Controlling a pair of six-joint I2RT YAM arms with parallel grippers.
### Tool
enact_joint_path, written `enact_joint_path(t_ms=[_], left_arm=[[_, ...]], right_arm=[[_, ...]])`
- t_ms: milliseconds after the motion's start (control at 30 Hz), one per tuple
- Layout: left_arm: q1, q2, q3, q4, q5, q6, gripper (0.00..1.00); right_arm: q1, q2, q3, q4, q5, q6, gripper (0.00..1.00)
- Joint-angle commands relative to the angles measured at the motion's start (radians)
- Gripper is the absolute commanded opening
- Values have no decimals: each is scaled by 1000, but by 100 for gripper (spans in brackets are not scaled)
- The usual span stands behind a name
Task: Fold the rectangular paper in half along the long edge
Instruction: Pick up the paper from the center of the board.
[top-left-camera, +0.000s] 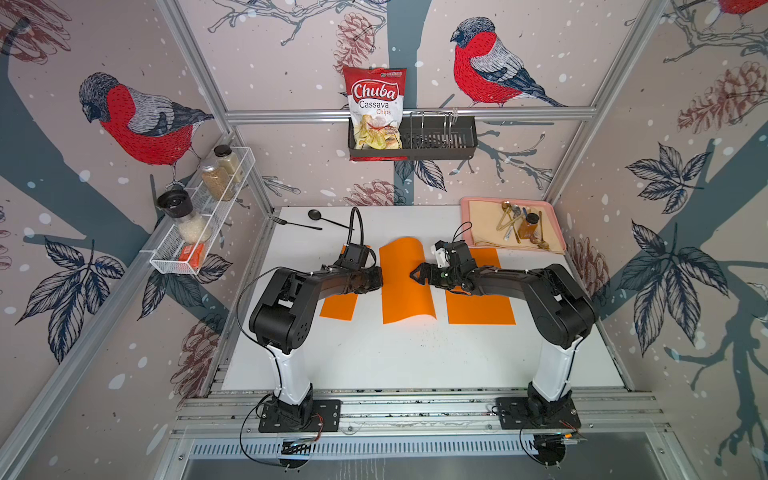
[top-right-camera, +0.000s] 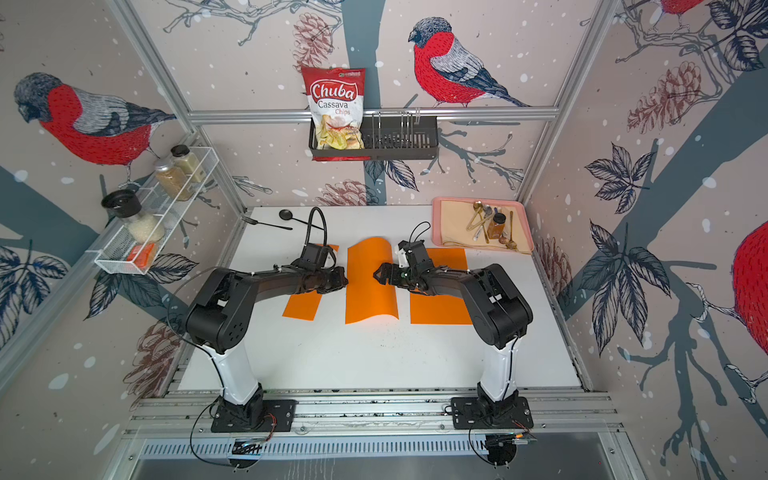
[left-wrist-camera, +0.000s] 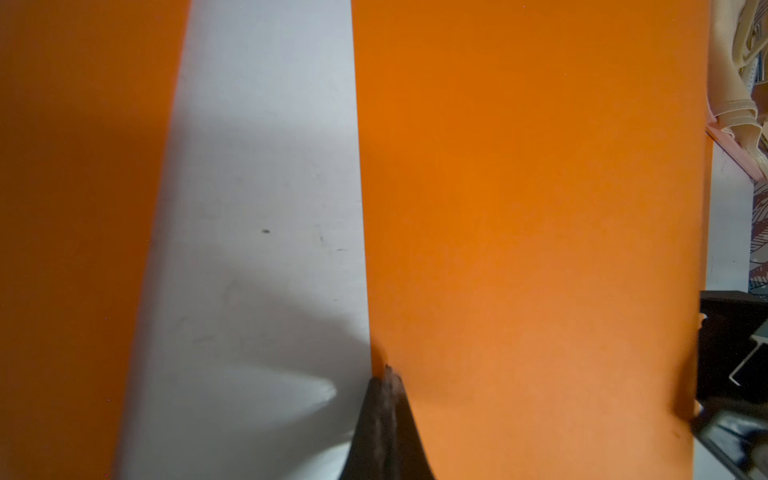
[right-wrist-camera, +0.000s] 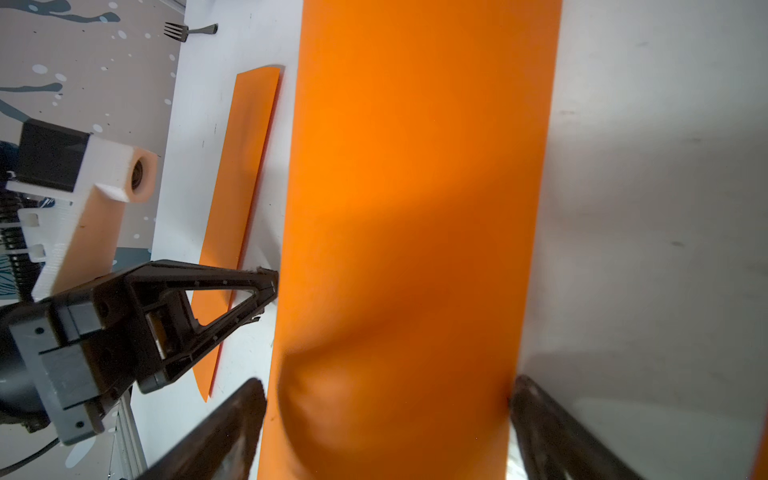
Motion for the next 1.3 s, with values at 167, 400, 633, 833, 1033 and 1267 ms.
enact_joint_path(t_ms=[167,400,633,833,1033,1267], left_arm=[[-15,17,-7,-112,-30,-4,0],[-25,21,-3,-107,-29,-9,0],[-42,28,1,-97,-24,-23,0],[-70,47,3,-101,-24,-29,0],[-84,61,44,-104,-26,-29,0],[-95,67,51,-101,-24,-35,0]], right_arm=[[0,15,-9,-54,-34,27,83],[2,15,-15,-34,-56,31,75],[7,21,-8,-31,-56,35,82],[13,35,-2,-22,-60,42,82],[18,42,-1,-12,-69,49,82],[18,43,-2,3,-88,53,77]])
